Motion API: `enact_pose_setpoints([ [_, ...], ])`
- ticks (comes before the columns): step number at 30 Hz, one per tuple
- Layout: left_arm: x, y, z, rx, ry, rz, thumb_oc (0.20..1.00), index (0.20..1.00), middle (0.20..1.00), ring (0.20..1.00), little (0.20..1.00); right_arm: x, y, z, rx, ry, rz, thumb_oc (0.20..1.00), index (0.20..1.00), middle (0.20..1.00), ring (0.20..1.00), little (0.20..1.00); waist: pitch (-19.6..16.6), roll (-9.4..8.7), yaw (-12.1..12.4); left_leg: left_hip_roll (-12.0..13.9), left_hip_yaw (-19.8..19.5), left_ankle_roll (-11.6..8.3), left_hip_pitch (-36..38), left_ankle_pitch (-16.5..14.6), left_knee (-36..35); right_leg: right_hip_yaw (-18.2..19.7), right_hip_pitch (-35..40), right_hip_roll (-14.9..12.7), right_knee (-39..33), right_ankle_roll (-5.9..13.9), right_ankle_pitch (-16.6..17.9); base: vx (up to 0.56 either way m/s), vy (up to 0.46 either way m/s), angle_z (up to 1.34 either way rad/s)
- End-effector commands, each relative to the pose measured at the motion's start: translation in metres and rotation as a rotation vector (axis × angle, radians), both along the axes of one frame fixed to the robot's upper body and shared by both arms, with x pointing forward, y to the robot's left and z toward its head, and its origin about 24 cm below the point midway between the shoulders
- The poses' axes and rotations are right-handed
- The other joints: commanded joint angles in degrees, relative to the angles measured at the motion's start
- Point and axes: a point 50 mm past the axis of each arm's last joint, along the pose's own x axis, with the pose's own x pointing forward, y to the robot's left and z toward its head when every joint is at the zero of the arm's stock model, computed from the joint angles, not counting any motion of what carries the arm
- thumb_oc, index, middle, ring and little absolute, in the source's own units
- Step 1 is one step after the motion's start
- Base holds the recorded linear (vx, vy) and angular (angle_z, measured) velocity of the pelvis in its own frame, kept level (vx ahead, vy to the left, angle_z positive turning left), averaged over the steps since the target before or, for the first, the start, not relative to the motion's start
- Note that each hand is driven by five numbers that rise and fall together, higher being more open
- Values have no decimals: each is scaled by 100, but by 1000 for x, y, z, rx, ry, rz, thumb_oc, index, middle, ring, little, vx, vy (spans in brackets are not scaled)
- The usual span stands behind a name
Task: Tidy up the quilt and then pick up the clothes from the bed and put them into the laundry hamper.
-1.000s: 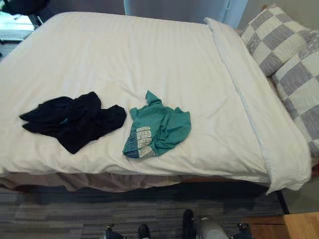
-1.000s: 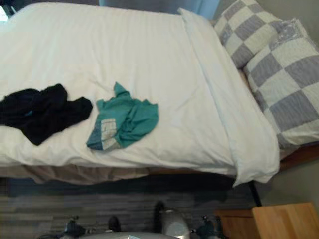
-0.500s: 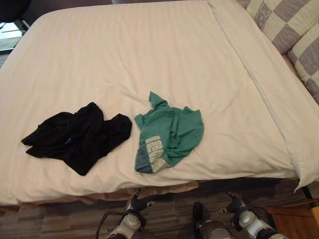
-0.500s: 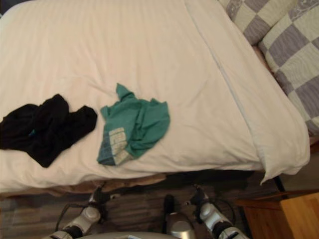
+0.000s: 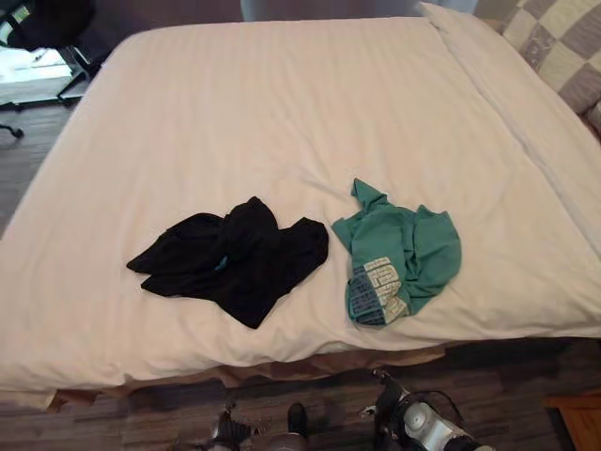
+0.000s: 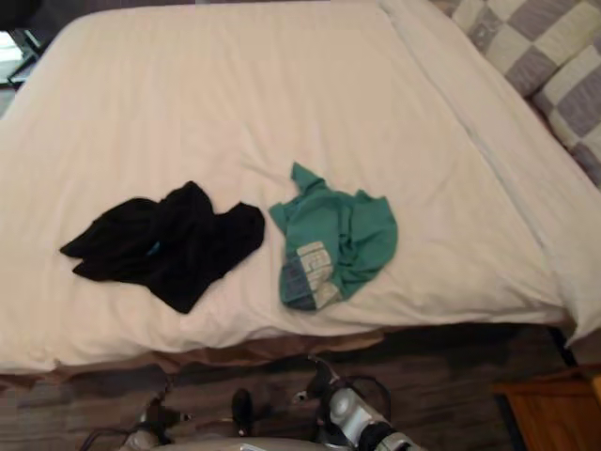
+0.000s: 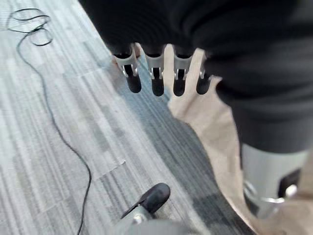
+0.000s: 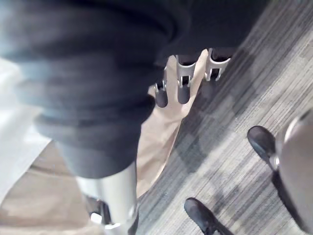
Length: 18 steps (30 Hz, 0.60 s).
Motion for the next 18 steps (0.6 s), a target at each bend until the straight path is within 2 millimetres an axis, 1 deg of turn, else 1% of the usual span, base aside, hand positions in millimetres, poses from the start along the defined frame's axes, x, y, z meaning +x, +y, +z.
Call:
enact_pose_setpoints([
  [1,2,1,-1,20,11,113,1000,1000,1000,1000,1000,-16,-33,-10,-72,65,-176,1000,1000,1000,1000,1000,-219,-277,-1,-16,6,-33,-106,-406,88,231,-61,-277,-51,244,-684,106,-22,1],
  [2,-4,1,-3,15,29,158,1000,1000,1000,1000,1000,-22,-43,-12,-88,87,-240,1000,1000,1000,1000,1000,-270,-281,-23,-11,17,-30,-62,-392,48,231,10,-281,-146,261,-654,125,-22,4],
  [3,-22,5,-6,44,84,218,1000,1000,1000,1000,1000,-36,-60,-17,-116,129,-348,1000,1000,1000,1000,1000,-370,-282,-58,18,67,-40,33,-385,-4,177,128,-294,-253,290,-647,124,-22,6],
  [4,-22,5,-6,44,84,218,1000,1000,1000,1000,1000,-36,-60,-17,-116,129,-348,1000,1000,1000,1000,1000,-368,-281,-58,19,67,-40,37,-385,-5,176,132,-294,-253,290,-648,124,-31,4],
  [5,-35,10,-7,64,121,259,1000,1000,1000,1000,1000,-42,-66,-18,-126,139,-387,1000,1000,1000,1000,1000,-402,-288,-55,41,92,-47,96,-380,-25,156,193,-319,-253,306,-652,57,-23,0],
  [6,-43,13,-7,77,139,299,1000,1000,1000,1000,1000,-43,-72,-17,-129,133,-418,1000,1000,1000,1000,1000,-423,-295,-49,51,108,-48,117,-380,-26,140,222,-336,-253,325,-653,94,-38,-3],
  [7,-63,24,-6,115,173,373,1000,1000,1000,1000,1000,-42,-89,-13,-156,94,-474,1000,1000,1000,1000,1000,-455,-306,-41,76,133,-64,159,-383,-26,122,277,-369,-253,353,-638,55,-25,-2],
  [8,-63,24,-6,115,174,373,1000,1000,1000,1000,1000,-42,-90,-13,-156,94,-474,1000,1000,1000,1000,1000,-455,-306,-40,75,134,-64,162,-384,-26,122,279,-369,-253,353,-638,52,-20,-1],
  [9,-62,30,-4,134,155,404,1000,1000,1000,1000,1000,-38,-99,-9,-167,57,-501,1000,1000,1000,1000,1000,-459,-316,-49,80,149,-71,173,-389,-26,130,304,-373,-253,366,-633,0,0,0],
  [10,-58,35,-2,146,129,425,1000,1000,1000,1000,1000,-33,-107,-4,-175,15,-518,1000,1000,1000,1000,1000,-462,-318,-64,91,167,-78,194,-396,-26,134,330,-382,-253,380,-629,46,1,-3],
  [12,-44,47,4,172,40,475,1000,1000,1000,1000,1000,-19,-128,12,-200,-113,-562,1000,1000,1000,1000,1000,-463,-309,-102,104,173,-80,233,-413,-26,138,353,-409,-253,415,-626,41,20,-5],
  [13,-22,64,14,210,-75,494,1000,1000,1000,1000,1000,-1,-145,35,-233,-263,-551,1000,1000,1000,1000,1000,-455,-299,-152,112,190,-81,257,-431,-26,143,356,-424,-253,445,-617,25,25,-7],
  [14,-22,64,14,210,-74,493,1000,1000,1000,1000,1000,-2,-146,35,-234,-262,-552,1000,1000,1000,1000,1000,-454,-296,-149,112,190,-81,263,-433,-26,143,362,-424,-253,446,-618,31,47,-8],
  [15,2,78,29,242,-212,464,1000,1000,1000,1000,1000,8,-163,59,-291,-400,-529,1000,1000,1000,1000,1000,-455,-279,-182,113,202,-65,279,-454,-26,138,375,-437,-253,472,-612,20,42,-5],
  [16,18,86,41,258,-302,451,1000,1000,1000,1000,1000,10,-174,69,-348,-449,-522,1000,1000,1000,1000,1000,-447,-273,-198,116,200,-58,277,-465,-26,140,379,-444,-253,480,-613,39,64,0],
  [17,37,99,61,299,-428,428,1000,1000,1000,1000,1000,10,-191,85,-416,-522,-551,1000,1000,1000,1000,1000,-446,-261,-218,114,192,-44,291,-484,-26,143,398,-453,-253,497,-611,23,37,2],
  [18,37,99,61,300,-427,427,1000,1000,1000,1000,1000,10,-191,85,-417,-521,-552,1000,1000,1000,1000,1000,-447,-261,-215,114,190,-44,295,-485,-26,141,402,-453,-253,497,-612,26,29,4],
])
